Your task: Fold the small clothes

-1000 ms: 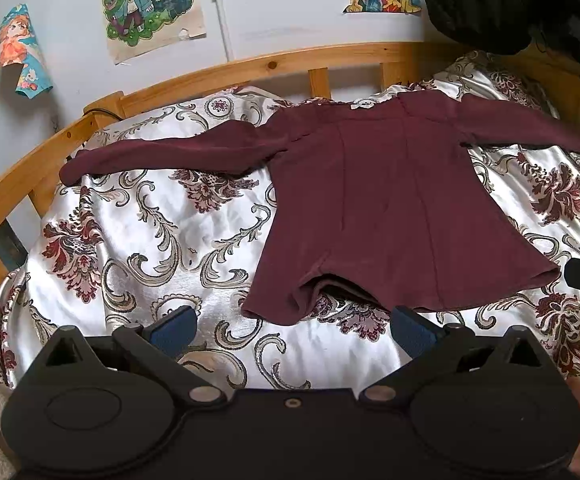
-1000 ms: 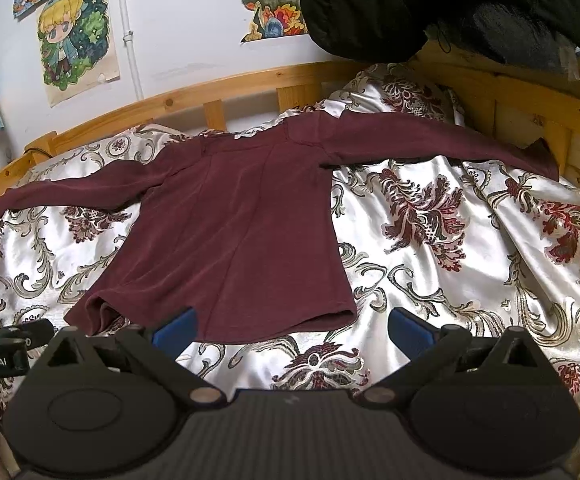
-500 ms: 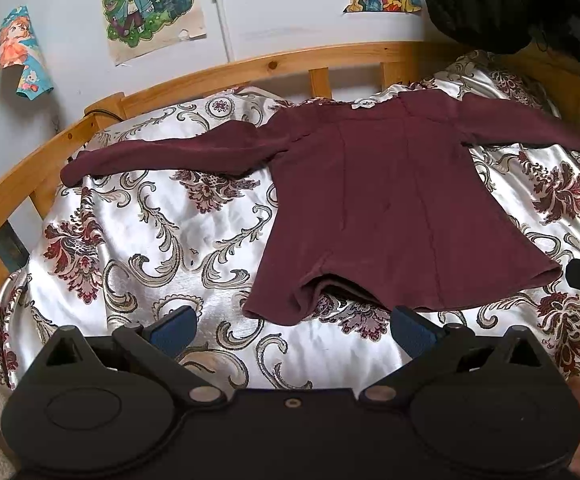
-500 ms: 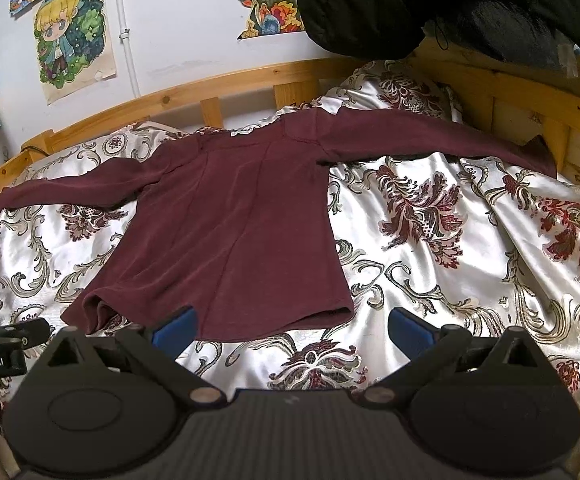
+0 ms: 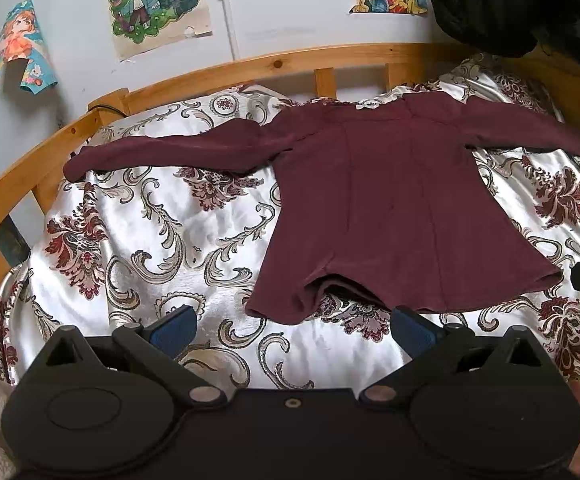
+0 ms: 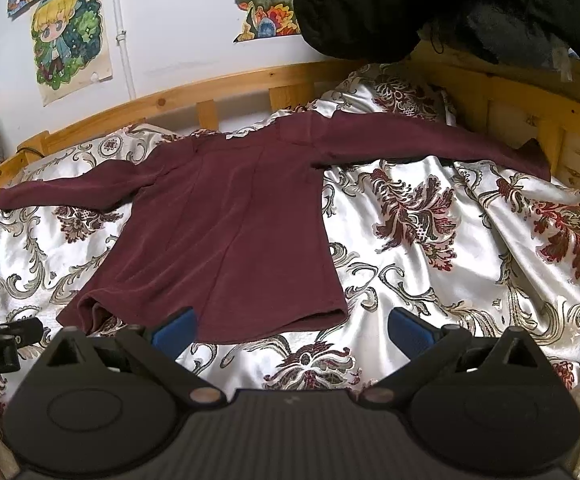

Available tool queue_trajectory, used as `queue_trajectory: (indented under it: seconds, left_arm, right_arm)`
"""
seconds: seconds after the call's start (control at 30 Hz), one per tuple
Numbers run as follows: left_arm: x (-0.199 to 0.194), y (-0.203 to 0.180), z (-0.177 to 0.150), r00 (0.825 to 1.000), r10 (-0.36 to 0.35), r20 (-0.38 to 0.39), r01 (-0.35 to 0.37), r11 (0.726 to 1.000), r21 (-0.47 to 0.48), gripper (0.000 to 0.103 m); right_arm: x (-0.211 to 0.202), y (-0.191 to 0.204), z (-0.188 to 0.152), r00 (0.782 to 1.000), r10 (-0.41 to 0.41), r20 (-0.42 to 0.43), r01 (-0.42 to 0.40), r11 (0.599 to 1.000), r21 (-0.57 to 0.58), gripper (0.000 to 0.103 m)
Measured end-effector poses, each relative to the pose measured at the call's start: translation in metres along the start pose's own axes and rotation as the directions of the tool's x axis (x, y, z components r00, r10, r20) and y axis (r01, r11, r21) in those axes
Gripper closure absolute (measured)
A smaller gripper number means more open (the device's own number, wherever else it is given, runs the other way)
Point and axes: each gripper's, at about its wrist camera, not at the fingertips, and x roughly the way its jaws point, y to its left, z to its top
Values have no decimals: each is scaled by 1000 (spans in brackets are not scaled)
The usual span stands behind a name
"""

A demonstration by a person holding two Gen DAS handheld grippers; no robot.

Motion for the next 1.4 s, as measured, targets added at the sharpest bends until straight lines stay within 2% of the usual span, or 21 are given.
queue_trajectory:
  seconds: [1.4]
  left_arm:
    - [2, 6, 2, 999, 26, -18, -27, 999, -42, 0]
  right_arm:
    - [-9, -4, 3, 999, 18, 41, -20, 999, 36, 0]
